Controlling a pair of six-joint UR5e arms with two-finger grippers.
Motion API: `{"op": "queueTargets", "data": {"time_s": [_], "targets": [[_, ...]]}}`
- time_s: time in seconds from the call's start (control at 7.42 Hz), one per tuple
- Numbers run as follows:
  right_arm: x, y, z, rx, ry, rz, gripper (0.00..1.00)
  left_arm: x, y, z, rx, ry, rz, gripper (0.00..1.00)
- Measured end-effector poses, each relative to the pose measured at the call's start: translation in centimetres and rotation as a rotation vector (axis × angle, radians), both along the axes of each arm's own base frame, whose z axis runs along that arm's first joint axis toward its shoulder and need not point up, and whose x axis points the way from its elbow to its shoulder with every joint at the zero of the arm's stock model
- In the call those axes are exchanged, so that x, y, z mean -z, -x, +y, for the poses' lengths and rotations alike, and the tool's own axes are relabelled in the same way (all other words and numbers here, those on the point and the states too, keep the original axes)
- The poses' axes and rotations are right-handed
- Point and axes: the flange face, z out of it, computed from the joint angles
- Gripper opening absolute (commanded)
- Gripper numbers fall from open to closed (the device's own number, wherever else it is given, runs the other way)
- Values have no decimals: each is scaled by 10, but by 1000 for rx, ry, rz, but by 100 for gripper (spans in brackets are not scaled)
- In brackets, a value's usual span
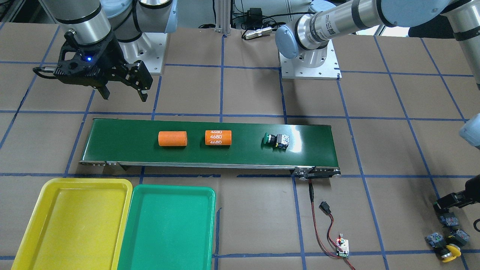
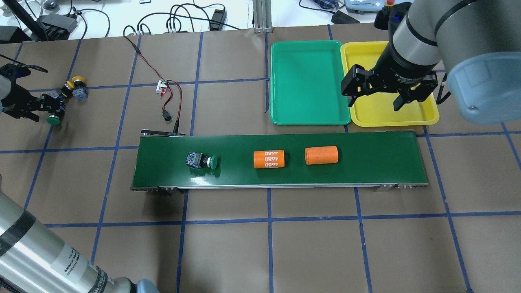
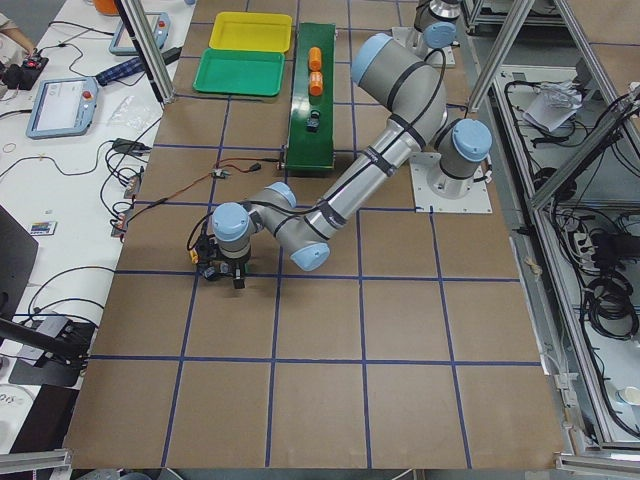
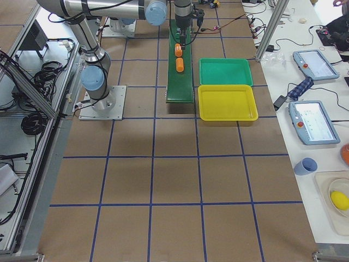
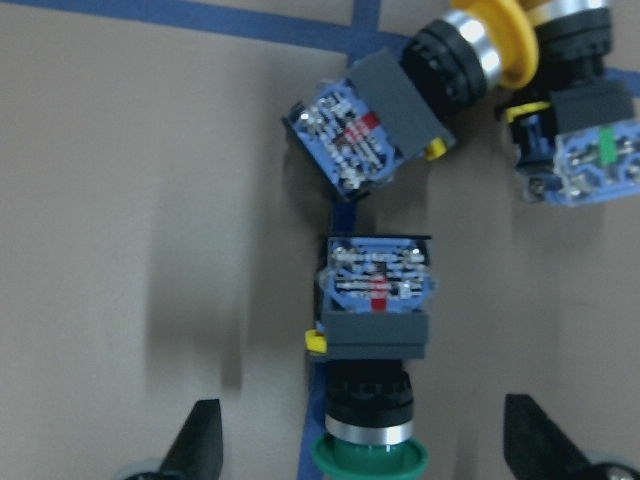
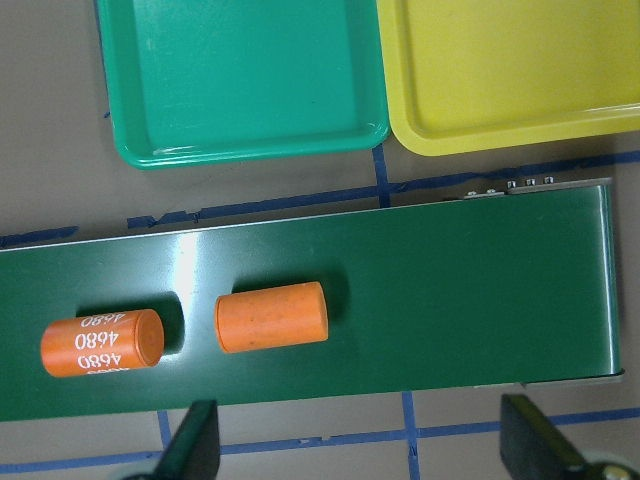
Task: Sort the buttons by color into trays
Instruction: 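Place the second green-capped button on the belt while the right gripper lowers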
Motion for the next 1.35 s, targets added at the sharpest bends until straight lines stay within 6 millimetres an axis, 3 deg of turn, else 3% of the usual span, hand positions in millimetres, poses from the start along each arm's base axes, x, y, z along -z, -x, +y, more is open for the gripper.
{"op": "queueTargets", "data": {"time_s": [0.13,0.27,0.54,0.81,1.08,1.35], "targets": [[2,-8,1,29,-7,-7,100,3,-1,-4,0,4,2,17],[4,-18,3,63,-16,-11,100,5,-2,-7,4,5,3,0],[8,-27,7,86,-26,-10,100,4,4,-11,16,2,-1,0],[7,-27,7,94,-24,-4,100,-20,32,-16,47,-9,-2,0],[4,-26,10,159,-25,-2,100,-62,82,1,83,-65,41,0],[4,-26,13,383,-48,-14,100,-74,165,53,117,-123,95,0]]}}
